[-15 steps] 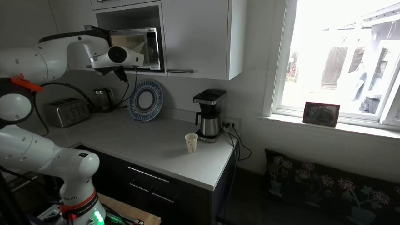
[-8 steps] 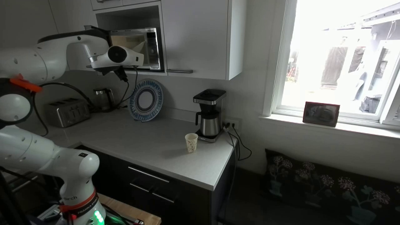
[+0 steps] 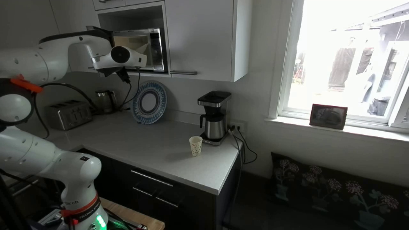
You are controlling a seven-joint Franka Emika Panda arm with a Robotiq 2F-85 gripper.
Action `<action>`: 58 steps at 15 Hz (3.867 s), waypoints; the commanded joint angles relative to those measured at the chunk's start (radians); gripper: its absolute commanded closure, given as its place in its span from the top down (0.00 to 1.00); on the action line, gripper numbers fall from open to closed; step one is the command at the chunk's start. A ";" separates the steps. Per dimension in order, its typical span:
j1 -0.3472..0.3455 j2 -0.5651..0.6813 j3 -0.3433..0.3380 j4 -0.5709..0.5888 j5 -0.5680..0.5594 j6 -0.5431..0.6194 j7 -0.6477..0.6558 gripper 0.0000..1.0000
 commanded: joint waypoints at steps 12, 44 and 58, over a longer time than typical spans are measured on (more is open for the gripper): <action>-0.083 0.235 0.098 0.239 -0.047 -0.108 0.285 0.00; -0.118 0.429 0.184 0.456 -0.566 -0.032 0.895 0.42; -0.149 0.366 0.172 0.502 -0.958 -0.237 0.979 1.00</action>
